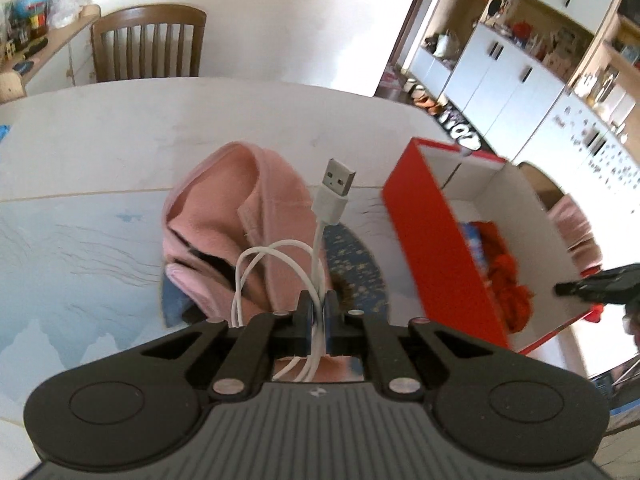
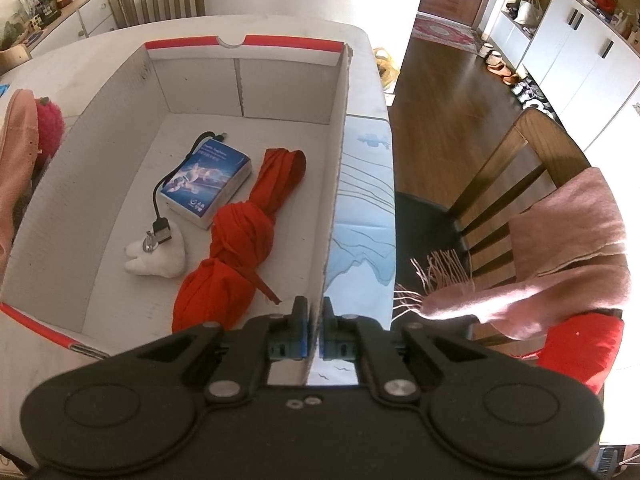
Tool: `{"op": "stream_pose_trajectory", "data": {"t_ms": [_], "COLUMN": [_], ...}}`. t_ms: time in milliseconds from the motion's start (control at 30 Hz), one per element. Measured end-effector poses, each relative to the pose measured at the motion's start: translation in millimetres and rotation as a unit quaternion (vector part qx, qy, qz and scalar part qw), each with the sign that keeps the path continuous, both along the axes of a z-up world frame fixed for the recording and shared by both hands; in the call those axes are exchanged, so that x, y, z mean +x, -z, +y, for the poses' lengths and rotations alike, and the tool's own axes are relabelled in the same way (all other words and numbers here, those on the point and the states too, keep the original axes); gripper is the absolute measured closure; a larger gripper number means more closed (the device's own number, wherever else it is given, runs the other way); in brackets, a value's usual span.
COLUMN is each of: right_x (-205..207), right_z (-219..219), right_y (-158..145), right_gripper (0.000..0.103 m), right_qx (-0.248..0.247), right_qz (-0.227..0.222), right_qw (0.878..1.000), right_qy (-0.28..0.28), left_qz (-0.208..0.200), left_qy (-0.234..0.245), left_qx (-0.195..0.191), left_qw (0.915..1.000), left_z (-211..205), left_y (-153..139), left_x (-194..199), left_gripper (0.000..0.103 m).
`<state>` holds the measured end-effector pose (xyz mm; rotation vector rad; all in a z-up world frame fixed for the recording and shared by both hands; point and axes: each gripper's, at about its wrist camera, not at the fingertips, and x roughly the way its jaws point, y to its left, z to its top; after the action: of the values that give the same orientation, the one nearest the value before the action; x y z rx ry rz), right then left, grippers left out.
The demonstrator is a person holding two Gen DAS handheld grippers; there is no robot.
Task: Organize objects
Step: 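Carry the white cable into the white box and release it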
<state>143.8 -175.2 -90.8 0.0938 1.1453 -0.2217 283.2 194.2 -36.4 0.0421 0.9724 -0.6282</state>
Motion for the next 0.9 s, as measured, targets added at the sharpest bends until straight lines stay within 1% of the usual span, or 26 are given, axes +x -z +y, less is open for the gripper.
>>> {"op": "stream_pose_trajectory", "data": {"t_ms": [167,300,400,533,633,733,800,900], "right_x": [-0.7,-0.9,-0.9,-0.6,-1.0,-1.0,-1.0,-1.0], "right_z": [-0.4,-0.8,-0.6,-0.3,-0.2,-0.1,-0.1,-0.1], "right_y": [0.1,0.1,0.1,0.2,0.3,0.3,0.2,0.2], "right_gripper": [0.099,0.099,0.099,0.099,0.099,0.099,0.099,0.099], "right_qx": [0.002,0.002,0.001,0.001,0.001,0.002,0.002,0.001], "right_qz": [-0.003,-0.004,-0.003,-0.004,-0.004,-0.005,-0.005,-0.005], "right_qw": [1.0,1.0,1.0,1.0,1.0,1.0,1.0,1.0], "right_qy": [-0.002,-0.004,-0.004,-0.004,-0.004,-0.004,-0.004,-0.004], "left_qz": [0.004,0.009,0.004,-0.005,-0.014,-0.014,-0.015,-0.01], "left_qy": [0.017,0.045,0.071,0.11,0.141,0.165,0.182,0.205], "left_qx": [-0.028,-0.049,-0.055,-0.068,-0.079,-0.095,-0.099,-0.097], "left_qw": [0.9995,0.9977,0.9959,0.9915,0.9867,0.9816,0.9782,0.974], "left_z": [-16.1,-37.3,-56.0,-81.9,-103.5,-121.8,-137.2,-161.0], "left_y": [-22.8,-39.2,-49.8,-65.5,-80.0,-90.8,-94.7,-92.8], "left_x": [-6.6,-10.1,-13.9,-20.2,-23.1,-23.8,-24.6,-27.0], "left_gripper": [0.098,0.098,0.098,0.098,0.098,0.098,0.098,0.098]}}
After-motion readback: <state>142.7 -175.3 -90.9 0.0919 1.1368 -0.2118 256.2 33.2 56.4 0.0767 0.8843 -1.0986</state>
